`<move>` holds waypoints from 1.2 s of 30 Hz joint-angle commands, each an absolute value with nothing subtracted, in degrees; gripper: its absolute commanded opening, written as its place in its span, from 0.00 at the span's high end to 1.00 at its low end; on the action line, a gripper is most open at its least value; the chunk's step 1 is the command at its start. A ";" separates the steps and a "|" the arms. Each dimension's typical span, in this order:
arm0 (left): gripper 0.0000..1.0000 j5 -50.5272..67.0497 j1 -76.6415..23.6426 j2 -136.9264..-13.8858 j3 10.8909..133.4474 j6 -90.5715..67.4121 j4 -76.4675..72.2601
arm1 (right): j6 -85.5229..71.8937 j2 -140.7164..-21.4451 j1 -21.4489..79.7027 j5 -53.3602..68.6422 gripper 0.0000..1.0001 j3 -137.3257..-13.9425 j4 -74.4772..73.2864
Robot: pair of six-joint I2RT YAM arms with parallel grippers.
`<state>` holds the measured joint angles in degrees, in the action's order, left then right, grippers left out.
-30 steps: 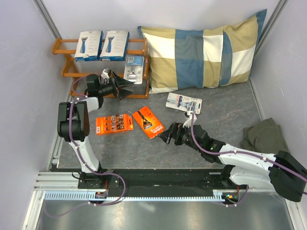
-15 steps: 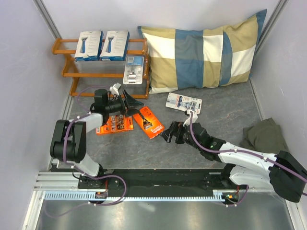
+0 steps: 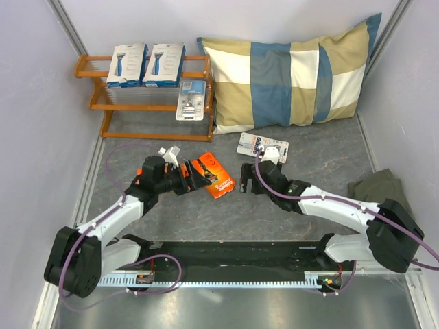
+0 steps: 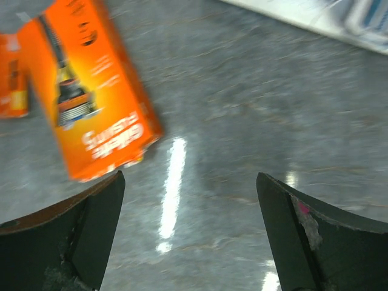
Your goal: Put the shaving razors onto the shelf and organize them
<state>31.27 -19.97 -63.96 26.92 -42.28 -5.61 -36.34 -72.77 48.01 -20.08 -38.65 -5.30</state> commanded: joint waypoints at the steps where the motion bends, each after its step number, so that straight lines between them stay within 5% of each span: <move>1: 0.08 21.19 -22.15 -58.19 23.39 -39.99 -0.53 | -31.38 -75.23 47.90 -31.98 0.02 -44.20 -13.35; 14: 0.08 23.47 -23.12 -58.80 20.13 -39.81 -1.84 | -21.80 -94.21 47.73 -45.88 0.02 -57.74 -16.88; 33: 0.08 27.68 -23.12 -64.07 16.35 -40.87 -11.07 | -11.08 -117.42 39.11 -43.69 0.02 -74.70 -14.85; 36: 0.08 28.04 -23.12 -64.95 16.00 -40.87 -12.04 | -10.37 -119.18 37.97 -42.11 0.11 -75.76 -14.77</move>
<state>26.24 -22.96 -63.99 16.75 -42.09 -7.79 -12.99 -115.87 39.11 -44.69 -74.13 -13.76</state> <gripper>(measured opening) 0.918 0.942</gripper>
